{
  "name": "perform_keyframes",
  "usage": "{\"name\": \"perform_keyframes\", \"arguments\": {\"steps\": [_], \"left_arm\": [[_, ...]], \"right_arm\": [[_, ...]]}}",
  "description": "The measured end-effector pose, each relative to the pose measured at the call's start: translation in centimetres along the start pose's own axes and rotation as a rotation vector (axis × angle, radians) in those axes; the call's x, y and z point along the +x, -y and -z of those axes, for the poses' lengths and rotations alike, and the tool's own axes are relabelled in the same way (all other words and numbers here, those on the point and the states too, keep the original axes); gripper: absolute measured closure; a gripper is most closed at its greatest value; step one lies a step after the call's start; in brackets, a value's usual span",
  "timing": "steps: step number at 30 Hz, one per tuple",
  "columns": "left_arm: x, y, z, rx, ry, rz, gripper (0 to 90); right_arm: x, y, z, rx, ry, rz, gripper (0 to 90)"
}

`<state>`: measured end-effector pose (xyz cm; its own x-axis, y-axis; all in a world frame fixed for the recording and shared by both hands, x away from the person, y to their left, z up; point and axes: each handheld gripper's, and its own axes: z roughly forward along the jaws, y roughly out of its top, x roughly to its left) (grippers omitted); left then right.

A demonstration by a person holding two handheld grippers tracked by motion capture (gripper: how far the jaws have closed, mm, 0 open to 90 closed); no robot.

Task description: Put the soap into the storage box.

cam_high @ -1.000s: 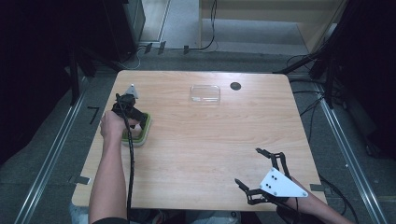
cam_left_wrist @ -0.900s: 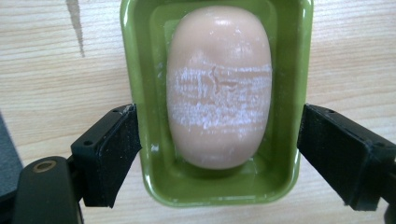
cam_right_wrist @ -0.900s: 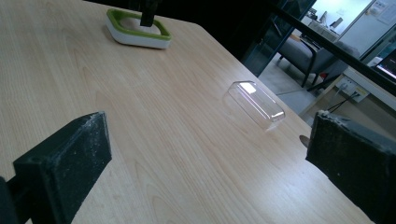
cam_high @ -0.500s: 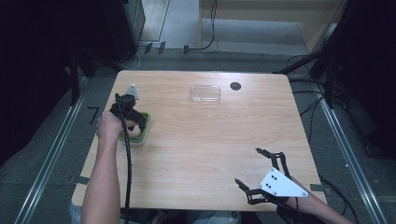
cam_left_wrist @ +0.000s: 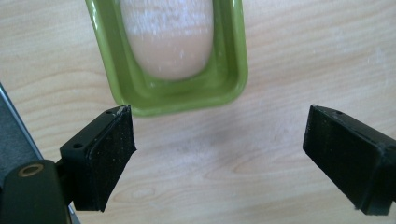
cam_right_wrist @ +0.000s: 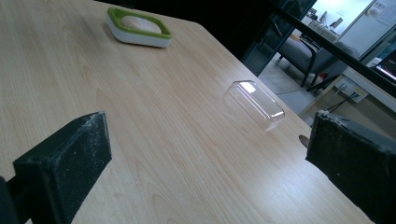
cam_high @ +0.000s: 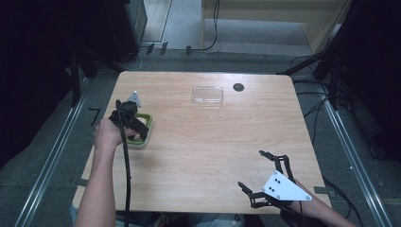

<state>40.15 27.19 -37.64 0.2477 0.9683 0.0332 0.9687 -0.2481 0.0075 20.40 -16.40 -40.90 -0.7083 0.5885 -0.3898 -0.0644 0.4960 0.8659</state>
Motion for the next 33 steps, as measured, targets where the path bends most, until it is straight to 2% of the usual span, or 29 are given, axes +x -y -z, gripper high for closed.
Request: {"name": "perform_keyframes", "arguments": {"steps": [5, 8, 17, 27, 33], "left_arm": [[-0.2, 1.5, 0.2, 0.009, 0.019, -0.015, 8.6], [-0.6, 2.5, 0.3, 0.020, 0.009, -0.039, 8.3], [-1.0, 5.0, 0.4, 0.037, -0.011, -0.063, 7.8], [-1.4, 7.5, -0.6, 0.062, 0.003, -0.086, 6.7], [-1.8, 9.2, -1.2, 0.057, 0.002, -0.096, 6.6]], "right_arm": [[0.0, 0.0, 0.0, -0.001, 0.000, 0.000, 0.0], [0.0, 0.0, 0.0, -0.001, -0.002, 0.003, 0.0], [0.1, -0.1, -0.1, 0.001, -0.003, 0.006, 0.0], [0.1, -0.1, -0.1, 0.004, -0.004, 0.006, 0.0], [0.1, -0.1, -0.1, 0.005, -0.004, 0.006, 0.0]]}}
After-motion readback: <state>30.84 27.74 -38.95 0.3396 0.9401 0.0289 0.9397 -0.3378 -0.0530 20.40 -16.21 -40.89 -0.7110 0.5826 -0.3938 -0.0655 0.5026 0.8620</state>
